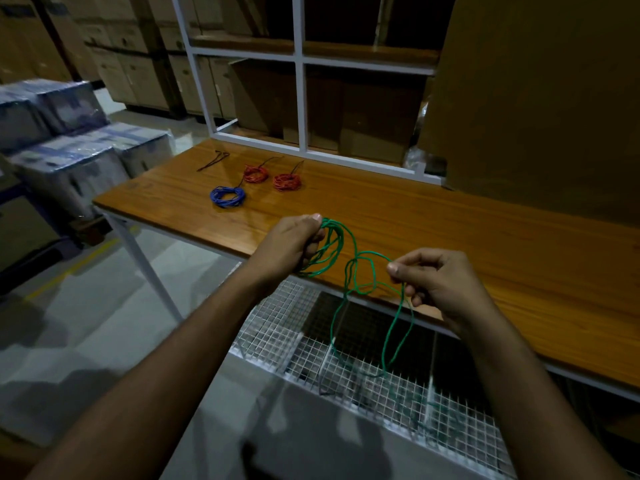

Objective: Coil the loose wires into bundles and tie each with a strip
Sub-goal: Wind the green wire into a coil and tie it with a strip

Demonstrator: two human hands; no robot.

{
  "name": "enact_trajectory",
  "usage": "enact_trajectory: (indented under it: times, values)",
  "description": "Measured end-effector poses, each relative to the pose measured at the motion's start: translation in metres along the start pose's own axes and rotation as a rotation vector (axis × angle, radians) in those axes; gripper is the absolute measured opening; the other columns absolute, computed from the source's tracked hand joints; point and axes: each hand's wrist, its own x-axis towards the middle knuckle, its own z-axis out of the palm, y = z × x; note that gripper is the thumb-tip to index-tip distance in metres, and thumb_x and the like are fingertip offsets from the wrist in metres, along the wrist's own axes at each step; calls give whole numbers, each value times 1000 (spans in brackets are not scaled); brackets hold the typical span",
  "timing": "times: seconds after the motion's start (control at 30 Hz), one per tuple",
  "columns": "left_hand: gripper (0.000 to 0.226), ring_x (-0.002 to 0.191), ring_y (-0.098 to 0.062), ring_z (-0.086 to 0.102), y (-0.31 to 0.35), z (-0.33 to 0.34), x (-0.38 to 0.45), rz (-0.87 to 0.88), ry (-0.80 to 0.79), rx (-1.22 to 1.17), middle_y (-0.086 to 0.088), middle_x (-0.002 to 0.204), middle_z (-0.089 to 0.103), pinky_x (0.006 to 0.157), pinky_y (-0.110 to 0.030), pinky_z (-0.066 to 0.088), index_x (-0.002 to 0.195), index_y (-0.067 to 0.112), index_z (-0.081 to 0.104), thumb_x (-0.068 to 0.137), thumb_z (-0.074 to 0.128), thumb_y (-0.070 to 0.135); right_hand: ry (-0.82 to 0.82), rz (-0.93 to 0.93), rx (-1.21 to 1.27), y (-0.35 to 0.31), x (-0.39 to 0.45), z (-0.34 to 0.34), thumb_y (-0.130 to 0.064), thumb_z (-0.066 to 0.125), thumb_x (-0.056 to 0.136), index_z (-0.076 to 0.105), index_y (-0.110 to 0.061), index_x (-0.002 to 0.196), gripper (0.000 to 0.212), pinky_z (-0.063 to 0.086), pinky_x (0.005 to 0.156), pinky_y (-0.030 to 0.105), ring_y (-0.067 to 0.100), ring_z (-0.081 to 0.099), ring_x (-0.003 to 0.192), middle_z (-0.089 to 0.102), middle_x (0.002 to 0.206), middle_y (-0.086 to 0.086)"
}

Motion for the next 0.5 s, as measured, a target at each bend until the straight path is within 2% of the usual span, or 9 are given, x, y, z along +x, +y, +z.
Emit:
enact_trajectory:
  times: [0.13,0.2,0.3,0.43,0.5]
  values:
    - [36,49,-7,29,-7,3,-1,0,-1,18,10,57,38,48,-25,20,75,20,47,107,35,31,19,38,21,2,4,0,-11,73,85,71,-2,86,9,40,40,18,7,48,46,64,65,5]
    - [36,49,-6,30,-8,5,-1,4,7,35,9,58,39,48,-24,21,75,20,47,107,35,31,-23,49,30,3,4,4,-23,70,88,72,-5,86,18,42,42,19,9,48,49,61,68,4]
    - [36,48,-6,30,-8,11,-2,4,5,28,9,58,38,47,-23,21,75,19,46,108,35,30,-98,63,-55,4,4,15,-40,72,80,74,-5,86,36,44,44,22,10,49,52,57,67,4]
    - [36,47,-7,29,-8,15,-2,5,3,13,7,58,37,46,-22,22,75,18,45,108,34,29,-120,-36,-348,11,6,22,-21,78,84,73,-12,77,12,46,48,28,15,51,51,56,56,1]
    - [35,46,-6,28,-8,10,-1,-7,19,-17,8,56,36,45,-21,21,76,19,45,108,34,29,-48,-121,-477,15,7,17,-21,82,80,74,-17,75,11,47,54,28,11,56,49,61,53,-7]
